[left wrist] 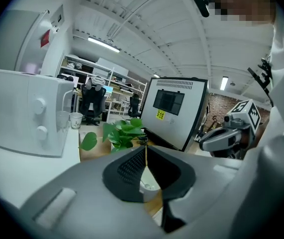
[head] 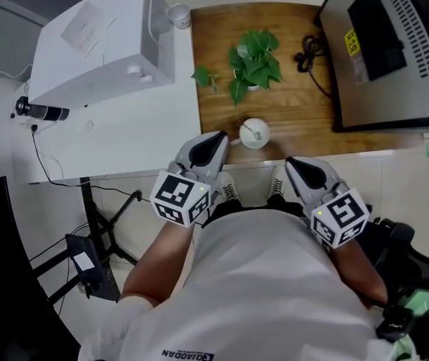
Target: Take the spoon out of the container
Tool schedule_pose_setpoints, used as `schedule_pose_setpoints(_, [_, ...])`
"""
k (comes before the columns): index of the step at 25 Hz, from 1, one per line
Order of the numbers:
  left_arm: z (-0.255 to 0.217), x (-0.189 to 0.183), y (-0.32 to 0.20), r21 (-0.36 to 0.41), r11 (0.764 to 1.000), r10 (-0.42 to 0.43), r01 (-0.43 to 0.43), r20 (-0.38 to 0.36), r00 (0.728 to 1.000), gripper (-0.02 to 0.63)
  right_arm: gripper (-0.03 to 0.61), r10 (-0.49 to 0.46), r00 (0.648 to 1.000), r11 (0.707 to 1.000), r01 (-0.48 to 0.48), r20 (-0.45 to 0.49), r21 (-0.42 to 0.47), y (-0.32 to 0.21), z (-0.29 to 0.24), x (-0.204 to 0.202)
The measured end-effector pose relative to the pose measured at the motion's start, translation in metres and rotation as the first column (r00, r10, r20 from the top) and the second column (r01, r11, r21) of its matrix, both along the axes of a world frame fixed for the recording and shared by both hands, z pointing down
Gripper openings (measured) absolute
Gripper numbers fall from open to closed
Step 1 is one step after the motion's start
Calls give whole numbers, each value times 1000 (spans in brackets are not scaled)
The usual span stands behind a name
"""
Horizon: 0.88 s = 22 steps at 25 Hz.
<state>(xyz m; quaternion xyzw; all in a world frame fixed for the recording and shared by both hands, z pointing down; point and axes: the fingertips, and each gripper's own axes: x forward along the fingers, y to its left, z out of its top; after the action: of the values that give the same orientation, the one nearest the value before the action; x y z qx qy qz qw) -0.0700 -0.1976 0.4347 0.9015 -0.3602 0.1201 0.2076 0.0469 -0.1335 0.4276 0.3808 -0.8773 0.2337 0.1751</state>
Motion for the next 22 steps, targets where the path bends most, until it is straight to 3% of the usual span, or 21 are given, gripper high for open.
schedule_pose_setpoints(9, [37, 5, -30, -62, 998, -9, 11, 42, 999, 59, 8, 27, 1000, 998, -26, 4, -54, -9, 18, 17])
schedule_pose_setpoints(15, [74, 17, -42, -195, 981, -23, 21, -8, 1000, 133, 8, 47, 999, 994, -46, 9, -101, -10, 30, 28])
schedule_pose_setpoints(22, [96, 31, -46, -228, 973, -7, 12, 23, 1000, 141, 8, 74, 997, 990, -72, 19, -118, -11, 35, 36])
